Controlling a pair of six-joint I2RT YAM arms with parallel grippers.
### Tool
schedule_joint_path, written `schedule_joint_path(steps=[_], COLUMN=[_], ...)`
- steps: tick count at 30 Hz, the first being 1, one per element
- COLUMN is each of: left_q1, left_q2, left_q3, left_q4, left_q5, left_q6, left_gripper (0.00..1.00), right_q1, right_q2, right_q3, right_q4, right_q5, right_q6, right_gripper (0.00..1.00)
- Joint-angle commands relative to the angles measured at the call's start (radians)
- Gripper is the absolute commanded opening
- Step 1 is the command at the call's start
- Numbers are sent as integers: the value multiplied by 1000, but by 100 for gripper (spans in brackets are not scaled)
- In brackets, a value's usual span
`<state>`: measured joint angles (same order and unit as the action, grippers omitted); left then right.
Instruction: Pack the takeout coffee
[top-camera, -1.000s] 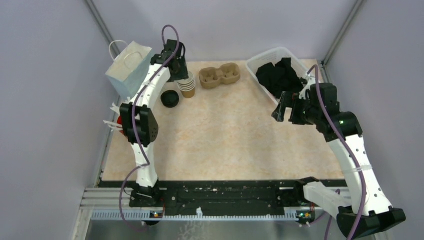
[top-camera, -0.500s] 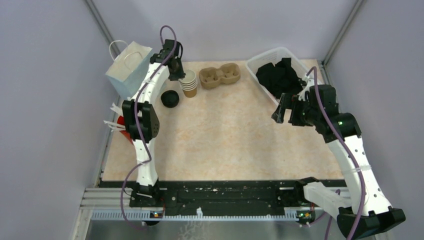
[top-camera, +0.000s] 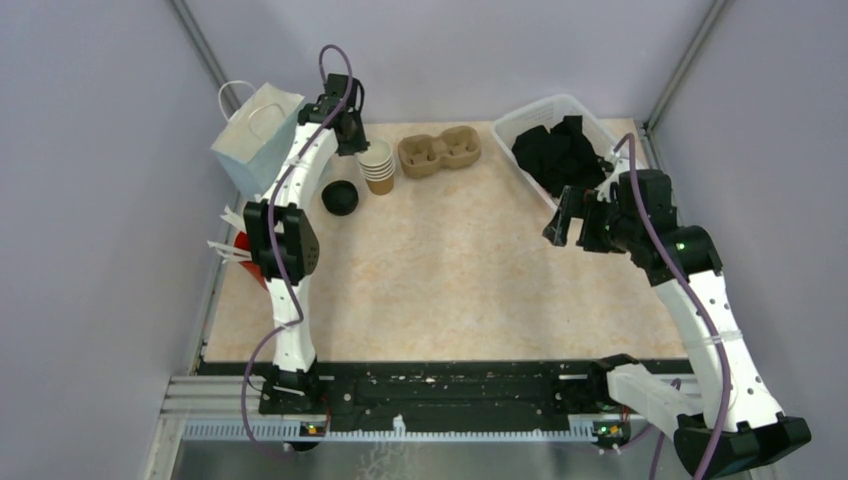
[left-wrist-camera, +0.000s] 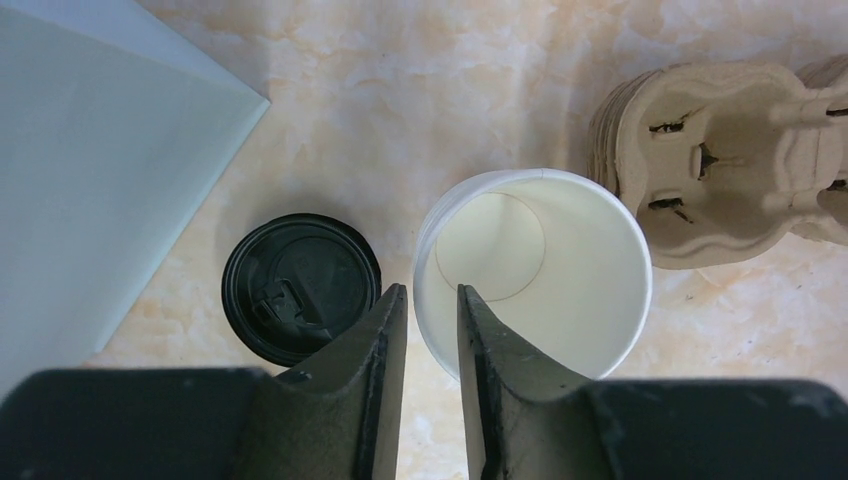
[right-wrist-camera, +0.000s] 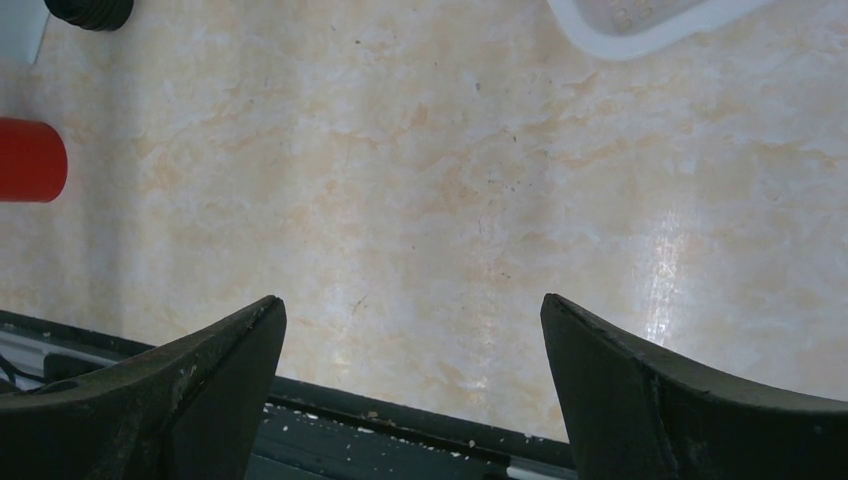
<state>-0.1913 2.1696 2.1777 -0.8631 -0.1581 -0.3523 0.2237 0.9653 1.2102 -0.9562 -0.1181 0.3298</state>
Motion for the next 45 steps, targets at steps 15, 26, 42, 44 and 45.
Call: schedule_joint_path(steps=[15, 26, 42, 44, 45], left_q1=[3, 4, 4, 4, 4], left_q2=[16, 30, 25, 21, 18], left_q3=[33, 40, 112, 110, 110], left_q4=[3, 3, -56, -62, -68], left_q5=[-9, -1, 20, 37, 50], left_q6=[36, 38, 25, 20, 16], left_gripper=[26, 23, 1, 0, 0], right_q1=[-9, -9, -9, -9, -9], right_q2=[-7, -6, -6, -9, -10], right_q3=[-13, -15, -25, -30, -33], right_q4=[53, 54, 65, 66, 68], right_q5=[-10, -10, -14, -15, -16], right_q6=[32, 31, 28, 28, 26], right_gripper=[99, 99, 99, 99, 99])
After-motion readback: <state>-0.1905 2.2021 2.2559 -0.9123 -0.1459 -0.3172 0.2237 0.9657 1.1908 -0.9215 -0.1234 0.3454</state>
